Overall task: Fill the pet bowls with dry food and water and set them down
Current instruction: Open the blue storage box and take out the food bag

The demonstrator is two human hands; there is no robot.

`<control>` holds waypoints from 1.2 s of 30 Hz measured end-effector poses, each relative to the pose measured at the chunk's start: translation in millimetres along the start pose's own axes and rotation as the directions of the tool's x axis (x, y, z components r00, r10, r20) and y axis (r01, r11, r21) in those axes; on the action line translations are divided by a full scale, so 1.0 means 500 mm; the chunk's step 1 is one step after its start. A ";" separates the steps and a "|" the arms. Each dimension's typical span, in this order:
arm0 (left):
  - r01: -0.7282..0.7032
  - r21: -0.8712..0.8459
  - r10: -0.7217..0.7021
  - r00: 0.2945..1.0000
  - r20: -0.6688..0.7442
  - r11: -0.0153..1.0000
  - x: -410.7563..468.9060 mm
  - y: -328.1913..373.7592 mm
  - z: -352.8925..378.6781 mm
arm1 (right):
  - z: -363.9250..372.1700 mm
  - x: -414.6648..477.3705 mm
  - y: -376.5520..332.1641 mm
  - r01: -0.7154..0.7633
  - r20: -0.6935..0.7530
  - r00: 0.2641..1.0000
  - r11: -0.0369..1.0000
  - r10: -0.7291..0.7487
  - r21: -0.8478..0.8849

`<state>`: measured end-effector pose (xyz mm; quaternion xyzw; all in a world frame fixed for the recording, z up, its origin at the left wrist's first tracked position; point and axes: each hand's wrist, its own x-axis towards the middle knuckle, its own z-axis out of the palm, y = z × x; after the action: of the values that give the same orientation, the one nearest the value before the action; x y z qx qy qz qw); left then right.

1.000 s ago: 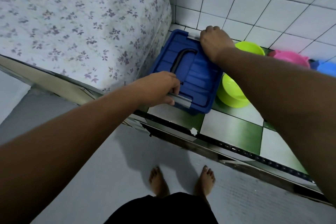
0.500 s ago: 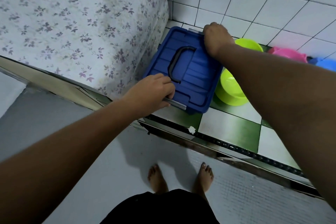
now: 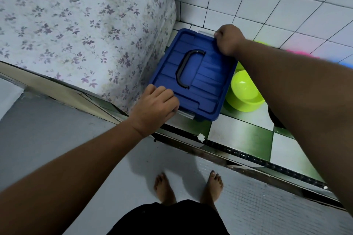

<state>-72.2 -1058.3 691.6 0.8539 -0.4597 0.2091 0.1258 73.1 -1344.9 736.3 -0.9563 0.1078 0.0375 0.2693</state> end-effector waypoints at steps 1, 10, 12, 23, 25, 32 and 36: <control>0.003 0.002 -0.003 1.000 -0.005 1.000 -0.002 0.000 0.002 | 0.002 0.002 0.001 -0.013 -0.002 1.000 1.000 0.013 0.017; 0.007 -0.012 -0.007 1.000 -0.014 1.000 -0.007 -0.001 0.012 | 0.013 0.018 -0.008 -0.101 0.081 0.992 0.995 0.100 0.019; 0.010 -0.010 -0.010 1.000 -0.024 1.000 -0.007 0.001 0.012 | 0.015 0.018 -0.006 -0.092 0.097 0.991 0.996 0.092 -0.001; -0.003 0.062 0.009 0.995 -0.096 0.998 -0.001 0.012 0.025 | 0.029 0.026 0.007 -0.174 0.041 0.984 0.985 0.175 -0.022; 0.007 0.063 -0.001 0.995 -0.096 0.998 -0.001 0.008 0.029 | 0.032 0.024 0.000 -0.159 0.051 0.985 0.985 0.162 -0.064; -0.015 0.026 0.016 0.999 -0.035 1.000 -0.009 -0.006 0.026 | 0.031 0.036 -0.013 -0.200 0.066 0.976 0.976 0.206 -0.084; 0.007 0.021 -0.007 1.000 0.011 1.000 -0.015 -0.007 0.019 | 0.026 0.039 -0.017 -0.195 0.097 0.974 0.977 0.203 -0.087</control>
<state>-70.8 -1054.9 679.6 0.8579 -0.4552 0.2086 0.1149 93.7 -1334.6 726.9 -0.9469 0.1872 0.1191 0.2325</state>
